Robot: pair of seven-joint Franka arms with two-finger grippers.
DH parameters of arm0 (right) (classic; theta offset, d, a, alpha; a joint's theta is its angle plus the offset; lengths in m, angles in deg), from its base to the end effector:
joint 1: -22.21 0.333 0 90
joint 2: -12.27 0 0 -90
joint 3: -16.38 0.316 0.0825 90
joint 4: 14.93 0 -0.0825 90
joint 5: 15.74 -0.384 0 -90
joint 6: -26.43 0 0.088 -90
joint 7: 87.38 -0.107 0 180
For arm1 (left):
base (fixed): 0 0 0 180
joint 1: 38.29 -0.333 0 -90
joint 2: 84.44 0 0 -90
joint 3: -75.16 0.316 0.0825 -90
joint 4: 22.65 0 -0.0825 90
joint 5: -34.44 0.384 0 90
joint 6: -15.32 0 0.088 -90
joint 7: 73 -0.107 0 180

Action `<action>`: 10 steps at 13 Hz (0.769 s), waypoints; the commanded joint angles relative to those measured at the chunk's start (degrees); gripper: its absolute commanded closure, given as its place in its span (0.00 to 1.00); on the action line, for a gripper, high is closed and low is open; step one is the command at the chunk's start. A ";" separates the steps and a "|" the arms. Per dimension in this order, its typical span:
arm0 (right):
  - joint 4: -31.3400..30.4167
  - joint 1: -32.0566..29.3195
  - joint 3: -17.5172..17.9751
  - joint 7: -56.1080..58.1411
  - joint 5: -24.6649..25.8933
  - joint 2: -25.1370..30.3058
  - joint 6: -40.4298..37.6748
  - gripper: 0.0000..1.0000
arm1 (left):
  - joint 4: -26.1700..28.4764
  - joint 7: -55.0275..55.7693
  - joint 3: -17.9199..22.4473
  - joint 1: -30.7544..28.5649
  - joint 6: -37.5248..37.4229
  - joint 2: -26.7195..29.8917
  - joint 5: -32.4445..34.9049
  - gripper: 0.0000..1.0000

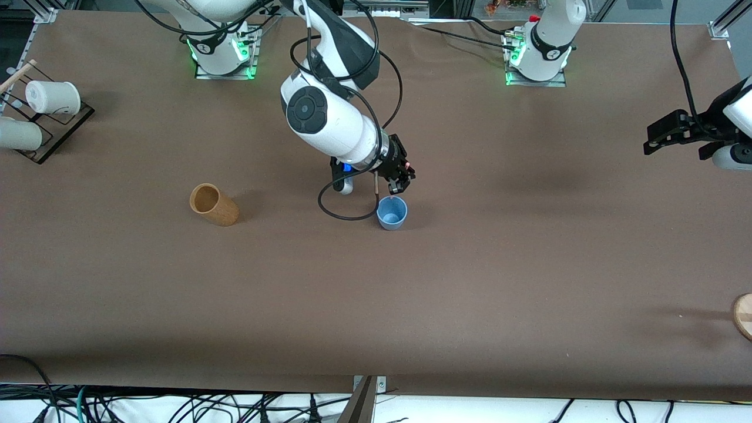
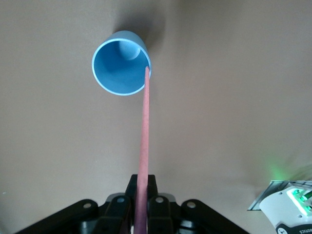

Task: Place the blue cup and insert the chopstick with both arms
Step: 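Lower the chopstick into the blue cup and open the right gripper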

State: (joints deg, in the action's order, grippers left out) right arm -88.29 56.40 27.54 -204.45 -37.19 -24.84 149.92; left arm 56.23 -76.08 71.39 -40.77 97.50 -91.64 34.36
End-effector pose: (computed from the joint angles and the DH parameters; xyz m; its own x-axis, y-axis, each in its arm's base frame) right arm 0.5467 0.5211 0.4046 0.0691 -0.8747 -0.4797 -0.9931 -0.1062 0.0505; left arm 0.5793 -0.0104 0.6321 0.9948 -0.0764 -0.0671 -0.0757 -0.9970 0.0133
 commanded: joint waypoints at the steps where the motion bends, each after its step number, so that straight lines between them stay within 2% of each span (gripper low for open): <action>1: 1.11 -0.09 0.18 0.00 0.79 -0.86 0.60 1.00 | 0.92 -1.58 -0.01 -0.24 0.44 0.61 0.86 0.00; 2: 1.11 0.17 0.18 0.08 1.23 -1.21 1.05 1.00 | 0.92 -1.58 0.08 -0.24 0.44 0.43 0.86 0.00; 3: 1.11 0.08 0.18 0.17 1.23 -1.57 1.05 0.95 | 0.92 -1.58 0.08 -0.32 0.44 0.35 0.86 0.00; 4: 1.29 0.00 0.18 0.35 1.23 -2.00 1.05 0.28 | 0.92 -1.58 -0.01 -0.32 0.44 0.34 0.86 0.00; 5: 1.46 0.00 0.18 0.09 1.32 -2.10 1.05 0.00 | 0.92 -1.58 -0.01 -0.32 0.44 0.34 0.78 0.00; 10: 2.51 -0.18 -0.08 0.43 2.02 -1.05 0.01 0.00 | 0.92 -1.58 -0.01 -0.32 0.44 0.34 0.78 0.00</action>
State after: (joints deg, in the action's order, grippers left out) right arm -87.63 56.33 27.49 -204.22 -36.57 -26.25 151.14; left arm 56.66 -76.26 71.39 -40.93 97.50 -91.71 34.36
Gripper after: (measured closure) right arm 0.260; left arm 0.000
